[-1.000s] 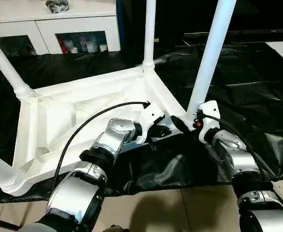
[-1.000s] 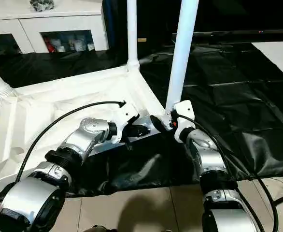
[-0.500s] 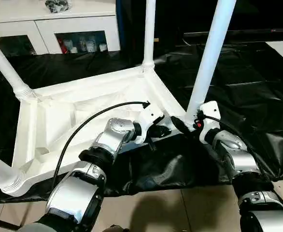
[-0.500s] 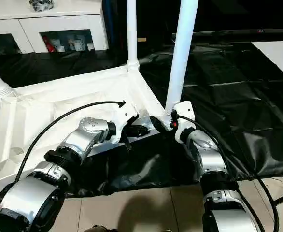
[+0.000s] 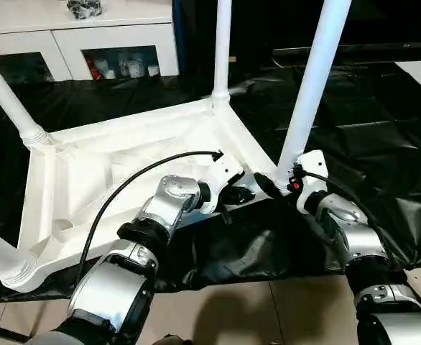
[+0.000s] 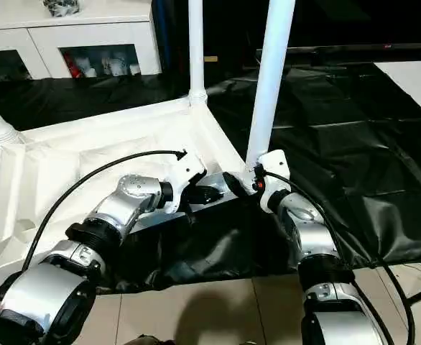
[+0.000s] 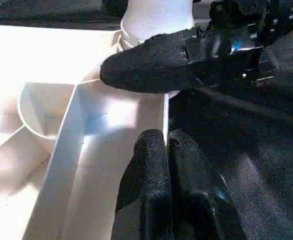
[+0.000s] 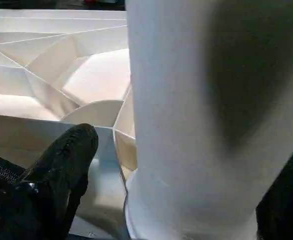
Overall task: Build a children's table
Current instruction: Rotate leg to tighten
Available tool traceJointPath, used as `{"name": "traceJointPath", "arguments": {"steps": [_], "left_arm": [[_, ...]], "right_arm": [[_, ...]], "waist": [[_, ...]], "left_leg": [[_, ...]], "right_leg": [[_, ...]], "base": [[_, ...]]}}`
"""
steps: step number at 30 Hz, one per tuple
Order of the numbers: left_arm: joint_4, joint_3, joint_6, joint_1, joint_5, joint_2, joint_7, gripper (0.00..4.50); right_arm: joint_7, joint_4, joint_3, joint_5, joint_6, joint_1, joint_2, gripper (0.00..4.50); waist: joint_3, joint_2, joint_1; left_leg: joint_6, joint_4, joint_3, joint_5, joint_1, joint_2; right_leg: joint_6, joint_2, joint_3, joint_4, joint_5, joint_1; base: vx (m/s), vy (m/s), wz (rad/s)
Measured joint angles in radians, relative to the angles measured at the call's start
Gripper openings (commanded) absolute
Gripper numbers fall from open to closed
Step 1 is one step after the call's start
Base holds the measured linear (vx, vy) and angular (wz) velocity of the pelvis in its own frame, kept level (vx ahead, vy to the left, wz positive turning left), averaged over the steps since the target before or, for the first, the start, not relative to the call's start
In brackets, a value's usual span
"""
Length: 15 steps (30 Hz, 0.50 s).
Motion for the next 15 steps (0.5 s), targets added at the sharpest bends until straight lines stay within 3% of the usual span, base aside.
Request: {"name": "traceJointPath", "arguments": {"steps": [5,10,15], "left_arm": [[0.000,0.000,0.000,0.000,0.000,0.000,0.000,0.00],[-0.039,-0.018,-0.016,0.031,-0.039,0.077,-0.212,0.00],[-0.042,-0.028,-0.018,0.031,-0.039,0.080,-0.235,0.00]], "right_arm": [[0.000,0.000,0.000,0.000,0.000,0.000,0.000,4.42],[0.303,-0.106,0.037,0.057,0.038,0.073,-0.097,4.42],[0.324,-0.109,0.040,0.067,0.047,0.073,-0.094,4.42]], "waist": [[0.000,0.000,0.000],[0.002,-0.002,0.007],[0.002,-0.001,0.030]], "left_leg": [[0.000,0.000,0.000,0.000,0.000,0.000],[0.001,-0.001,0.000,0.000,-0.002,0.000],[0.001,0.000,0.000,0.000,-0.002,0.000]], "right_leg": [[0.000,0.000,0.000,0.000,0.000,0.000],[0.002,0.000,-0.001,0.001,-0.002,-0.002],[0.002,0.000,-0.001,0.002,-0.002,-0.003]], "base": [[0.000,0.000,0.00],[0.000,0.000,0.00],[0.000,0.000,0.00]]}}
